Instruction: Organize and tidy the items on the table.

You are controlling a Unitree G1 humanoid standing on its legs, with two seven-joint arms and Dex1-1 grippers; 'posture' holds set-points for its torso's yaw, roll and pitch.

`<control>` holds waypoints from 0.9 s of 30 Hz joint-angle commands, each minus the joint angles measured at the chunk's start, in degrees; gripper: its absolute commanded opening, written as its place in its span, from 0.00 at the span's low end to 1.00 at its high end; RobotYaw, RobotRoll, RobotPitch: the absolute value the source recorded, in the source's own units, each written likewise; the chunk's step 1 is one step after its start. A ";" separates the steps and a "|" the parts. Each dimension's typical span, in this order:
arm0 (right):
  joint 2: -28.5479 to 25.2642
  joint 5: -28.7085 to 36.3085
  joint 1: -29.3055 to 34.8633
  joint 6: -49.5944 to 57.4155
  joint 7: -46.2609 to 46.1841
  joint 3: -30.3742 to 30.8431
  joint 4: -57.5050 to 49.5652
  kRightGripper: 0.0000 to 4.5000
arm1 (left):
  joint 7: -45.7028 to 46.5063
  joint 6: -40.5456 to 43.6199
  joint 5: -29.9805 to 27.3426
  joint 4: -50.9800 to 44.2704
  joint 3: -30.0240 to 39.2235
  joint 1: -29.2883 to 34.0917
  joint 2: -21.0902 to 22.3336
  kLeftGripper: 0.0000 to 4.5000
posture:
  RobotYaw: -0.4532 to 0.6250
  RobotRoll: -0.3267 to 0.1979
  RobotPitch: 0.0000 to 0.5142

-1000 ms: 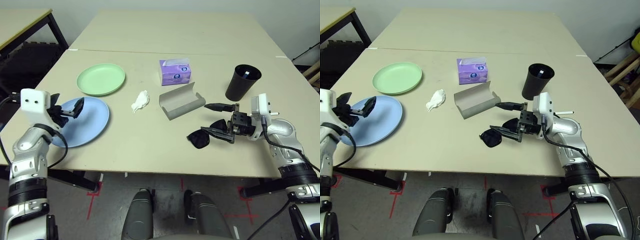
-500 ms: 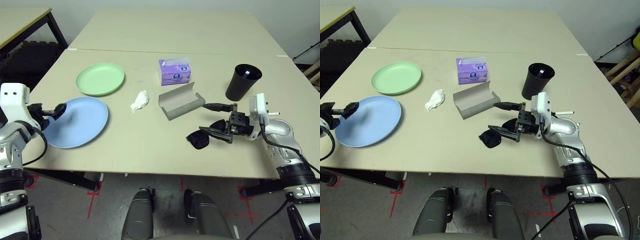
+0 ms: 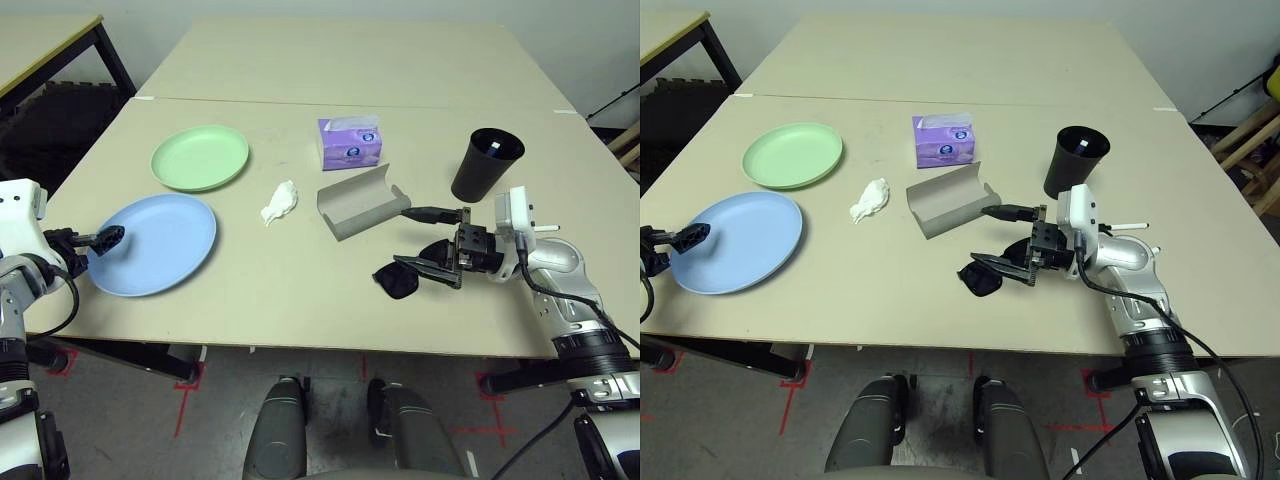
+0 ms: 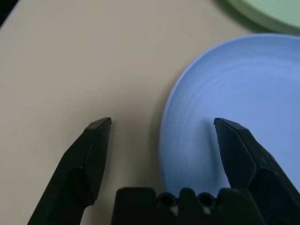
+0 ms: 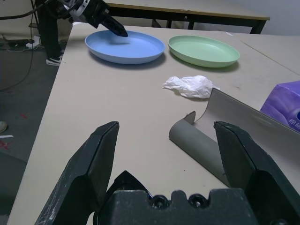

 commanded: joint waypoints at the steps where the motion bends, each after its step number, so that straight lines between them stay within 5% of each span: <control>1: 0.06 0.38 0.93 0.77 -0.45 0.62 -1.53 0.99 | -0.57 1.08 -0.49 0.93 0.71 0.06 1.00 1.00 | 0.58 0.62 0.27; 6: 0.01 0.55 1.17 1.50 -0.98 0.72 -2.87 1.00 | -0.88 1.28 -0.45 1.75 0.41 -0.02 1.32 0.79 | 0.58 0.62 0.27; 15: -0.06 0.84 0.78 2.78 -2.09 0.93 -4.70 1.00 | -2.39 2.47 -0.24 3.09 -0.53 -0.45 1.86 0.01 | 0.57 0.62 0.27; 27: -0.23 0.76 0.71 2.96 -2.83 1.05 -5.27 1.00 | -5.57 7.31 -2.45 3.03 -0.64 -1.64 2.64 0.00 | 0.57 0.62 0.26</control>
